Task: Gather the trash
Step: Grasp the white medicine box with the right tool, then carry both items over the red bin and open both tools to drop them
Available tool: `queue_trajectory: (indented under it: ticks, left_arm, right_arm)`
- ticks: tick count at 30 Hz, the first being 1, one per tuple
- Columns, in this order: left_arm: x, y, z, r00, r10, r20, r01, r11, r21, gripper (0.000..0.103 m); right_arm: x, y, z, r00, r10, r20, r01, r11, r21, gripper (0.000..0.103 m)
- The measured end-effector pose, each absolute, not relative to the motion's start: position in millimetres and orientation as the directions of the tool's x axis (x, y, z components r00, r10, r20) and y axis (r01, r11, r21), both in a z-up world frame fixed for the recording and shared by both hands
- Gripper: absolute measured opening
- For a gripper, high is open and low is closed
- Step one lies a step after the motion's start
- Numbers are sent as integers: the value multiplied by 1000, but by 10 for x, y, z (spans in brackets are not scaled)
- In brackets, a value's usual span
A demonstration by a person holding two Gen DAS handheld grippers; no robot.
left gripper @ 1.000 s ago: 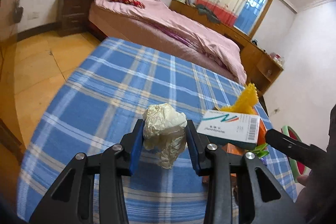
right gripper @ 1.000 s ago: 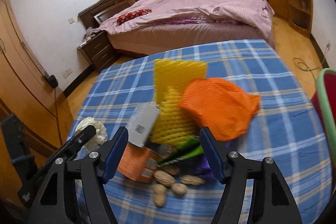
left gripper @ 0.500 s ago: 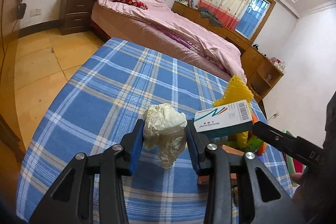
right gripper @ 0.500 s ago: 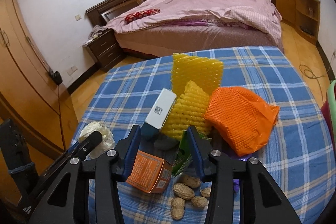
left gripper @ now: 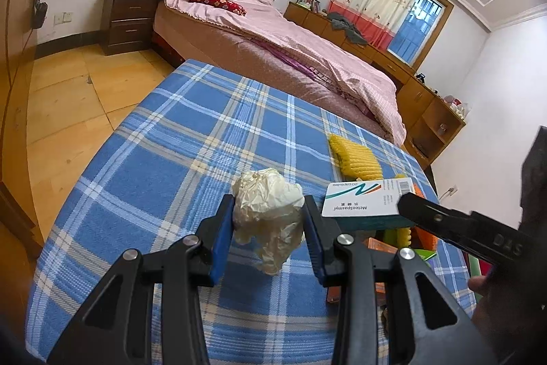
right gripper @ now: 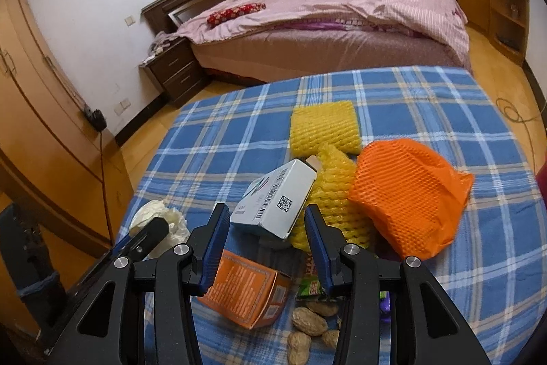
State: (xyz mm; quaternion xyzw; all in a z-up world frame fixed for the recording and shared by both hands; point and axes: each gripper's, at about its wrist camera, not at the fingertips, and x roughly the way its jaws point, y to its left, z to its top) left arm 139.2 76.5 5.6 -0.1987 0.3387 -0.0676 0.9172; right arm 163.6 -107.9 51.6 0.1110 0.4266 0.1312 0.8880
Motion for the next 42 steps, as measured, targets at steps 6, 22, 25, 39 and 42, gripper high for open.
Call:
queue_trajectory:
  ticks: [6, 22, 25, 39, 42]
  left_arm:
    - [1395, 761, 50, 759, -261, -596, -10, 911, -411, 39]
    - [1146, 680, 324, 808, -252, -533, 25, 918, -397, 39]
    - [1066, 663, 397, 801, -289, -525, 39, 900, -435, 39]
    - [737, 102, 781, 765, -389, -513, 162, 887, -432, 39]
    - [722, -84, 825, 742, -427, -516, 204, 878, -432, 39]
  right_arm:
    - [1748, -1082, 419, 595, 336, -730, -122, 936, 332, 47]
    - [1311, -1395, 807, 692, 438, -574, -183, 876, 447, 18]
    - [1142, -1541, 935, 728, 431, -533, -185, 872, 453, 18]
    - [405, -2527, 1112, 831, 319, -455, -56, 863, 502, 18]
    - [239, -2781, 1089, 850, 282, -446, -14, 858, 514, 18]
